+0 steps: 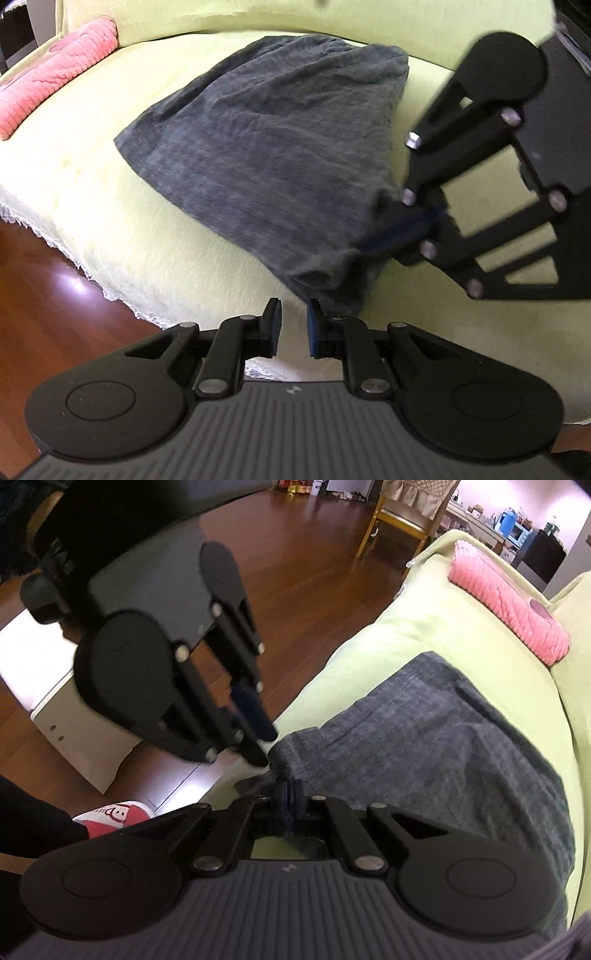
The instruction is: Fold clothes
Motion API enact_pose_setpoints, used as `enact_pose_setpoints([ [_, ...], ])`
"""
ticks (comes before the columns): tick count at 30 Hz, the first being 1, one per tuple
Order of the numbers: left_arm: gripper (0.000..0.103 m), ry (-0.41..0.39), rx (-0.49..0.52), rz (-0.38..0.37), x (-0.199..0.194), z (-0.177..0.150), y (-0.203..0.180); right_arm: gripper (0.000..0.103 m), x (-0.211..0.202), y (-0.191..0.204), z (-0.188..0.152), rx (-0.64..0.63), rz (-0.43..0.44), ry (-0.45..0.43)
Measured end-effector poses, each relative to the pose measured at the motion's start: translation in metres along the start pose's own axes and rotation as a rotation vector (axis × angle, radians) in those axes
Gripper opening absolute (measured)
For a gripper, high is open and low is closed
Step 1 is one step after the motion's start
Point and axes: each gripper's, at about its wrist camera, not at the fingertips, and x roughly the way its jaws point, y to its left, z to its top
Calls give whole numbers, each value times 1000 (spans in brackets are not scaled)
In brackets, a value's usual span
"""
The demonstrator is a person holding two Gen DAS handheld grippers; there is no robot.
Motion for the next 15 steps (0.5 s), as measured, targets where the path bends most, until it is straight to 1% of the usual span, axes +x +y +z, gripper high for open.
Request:
enact_pose_setpoints([
  [2,18,5,1,1,3,-1,1,3,5,2,-1,4,-9,20],
  [3,18,12,3,4,6,-1,2,8,10,3,-1,6,-16,36],
  [4,19,22,10,13,7,-1,2,10,14,4,-2,2,-19,54],
  [5,19,32,18,23,9,0,2,20,19,6,-1,-24,-11,75],
  [6,19,39,35,36,7,-1,3,23,19,7,1,-43,-5,78],
  [7,19,45,52,49,5,-2,4,23,17,8,2,-51,3,72],
  [9,19,53,92,80,-3,-2,7,23,0,3,5,3,18,28],
  [10,19,42,109,100,-10,2,10,23,-8,-1,5,33,7,7],
  [11,19,23,113,103,-18,6,13,22,-16,-6,6,68,-9,-13],
  [13,19,-7,104,87,-27,15,18,22,-22,-25,7,149,-57,-35],
  [14,19,-27,95,68,-29,23,19,22,-20,-44,5,220,-96,-40],
  [15,19,-41,100,53,-28,30,18,22,-17,-55,4,252,-109,-38],
])
